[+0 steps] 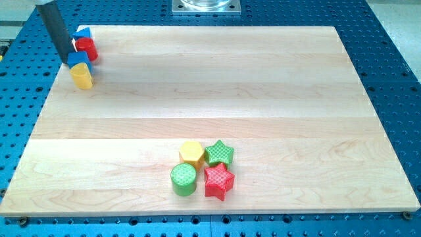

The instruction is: Push the heart into the hexagon

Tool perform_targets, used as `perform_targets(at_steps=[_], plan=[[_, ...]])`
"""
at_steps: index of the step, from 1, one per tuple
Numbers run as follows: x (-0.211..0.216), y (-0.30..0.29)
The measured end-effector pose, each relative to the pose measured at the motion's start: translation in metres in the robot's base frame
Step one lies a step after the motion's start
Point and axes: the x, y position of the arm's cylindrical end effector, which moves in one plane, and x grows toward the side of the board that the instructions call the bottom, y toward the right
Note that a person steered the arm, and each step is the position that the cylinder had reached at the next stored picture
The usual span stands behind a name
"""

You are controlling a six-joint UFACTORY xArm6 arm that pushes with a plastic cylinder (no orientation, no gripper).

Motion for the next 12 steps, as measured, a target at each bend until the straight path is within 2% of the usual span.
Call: perform_targets(at_steps=[2, 5, 6, 7, 9, 10, 11, 12], plan=[[0.069, 0.041], [0.084, 0.091], [0.155, 0.12], [0.192, 0.162], [0.135, 0.096], [0.109, 0.128], [0.11, 0.208], [0.119, 0.242]])
